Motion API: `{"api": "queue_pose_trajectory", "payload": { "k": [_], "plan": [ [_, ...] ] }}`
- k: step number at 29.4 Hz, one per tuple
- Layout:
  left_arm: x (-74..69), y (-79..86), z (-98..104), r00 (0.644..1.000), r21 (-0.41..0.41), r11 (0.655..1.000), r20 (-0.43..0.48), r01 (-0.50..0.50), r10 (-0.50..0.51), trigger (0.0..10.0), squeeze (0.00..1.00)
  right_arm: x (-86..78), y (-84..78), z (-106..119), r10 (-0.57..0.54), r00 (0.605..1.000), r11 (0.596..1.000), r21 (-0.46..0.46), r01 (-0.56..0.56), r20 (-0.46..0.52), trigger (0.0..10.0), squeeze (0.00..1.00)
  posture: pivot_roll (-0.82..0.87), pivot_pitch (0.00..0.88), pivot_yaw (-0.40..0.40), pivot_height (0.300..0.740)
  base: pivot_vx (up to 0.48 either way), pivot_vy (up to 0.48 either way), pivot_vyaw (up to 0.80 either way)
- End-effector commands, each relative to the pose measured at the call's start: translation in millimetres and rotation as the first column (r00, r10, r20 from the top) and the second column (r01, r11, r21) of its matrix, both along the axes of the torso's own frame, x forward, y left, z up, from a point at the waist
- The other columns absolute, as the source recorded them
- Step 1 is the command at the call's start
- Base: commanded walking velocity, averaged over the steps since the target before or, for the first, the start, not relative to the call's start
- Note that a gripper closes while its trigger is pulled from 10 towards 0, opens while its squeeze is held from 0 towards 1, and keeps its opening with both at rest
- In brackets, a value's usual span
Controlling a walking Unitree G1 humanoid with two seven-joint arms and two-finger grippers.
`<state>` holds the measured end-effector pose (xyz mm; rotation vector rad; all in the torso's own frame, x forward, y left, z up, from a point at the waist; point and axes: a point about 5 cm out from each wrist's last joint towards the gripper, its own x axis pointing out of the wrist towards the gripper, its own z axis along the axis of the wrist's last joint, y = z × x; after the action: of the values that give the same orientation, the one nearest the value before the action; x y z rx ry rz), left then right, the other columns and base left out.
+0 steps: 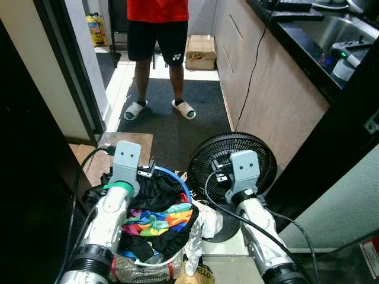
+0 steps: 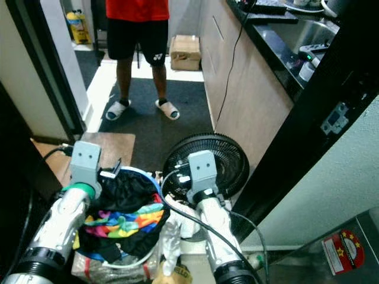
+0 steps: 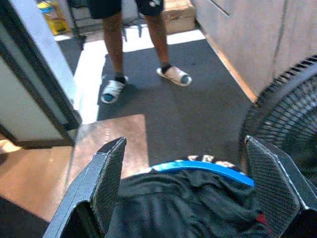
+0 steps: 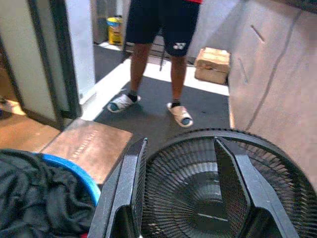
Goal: Clothes washing
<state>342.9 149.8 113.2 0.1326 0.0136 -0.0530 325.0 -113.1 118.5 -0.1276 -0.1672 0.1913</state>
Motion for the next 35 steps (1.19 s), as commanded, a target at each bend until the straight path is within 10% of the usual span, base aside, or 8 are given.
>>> {"api": "queue_pose_trajectory", "payload": {
  "k": [1,35],
  "plan": [
    [1.7,-3.3,-1.0,1.0,-0.013,1.0,0.0,0.003,-0.003,10.0,0.0,0.5,-0.9,-3.2,-0.012,1.0,1.0,-0.008,0.012,-0.008,10.0,0.0,0.04,0.0,0.004,0.74,0.0,0.0,0.0],
    [-4.7,-5.0,-8.0,1.0,-0.021,1.0,-0.011,-0.002,0.002,10.0,0.0,-1.5,8.3,-13.0,0.009,1.0,0.998,-0.055,-0.01,-0.021,10.0,0.0,0.05,0.0,-0.001,0.74,-0.249,0.0,0.21]
  ]
}}
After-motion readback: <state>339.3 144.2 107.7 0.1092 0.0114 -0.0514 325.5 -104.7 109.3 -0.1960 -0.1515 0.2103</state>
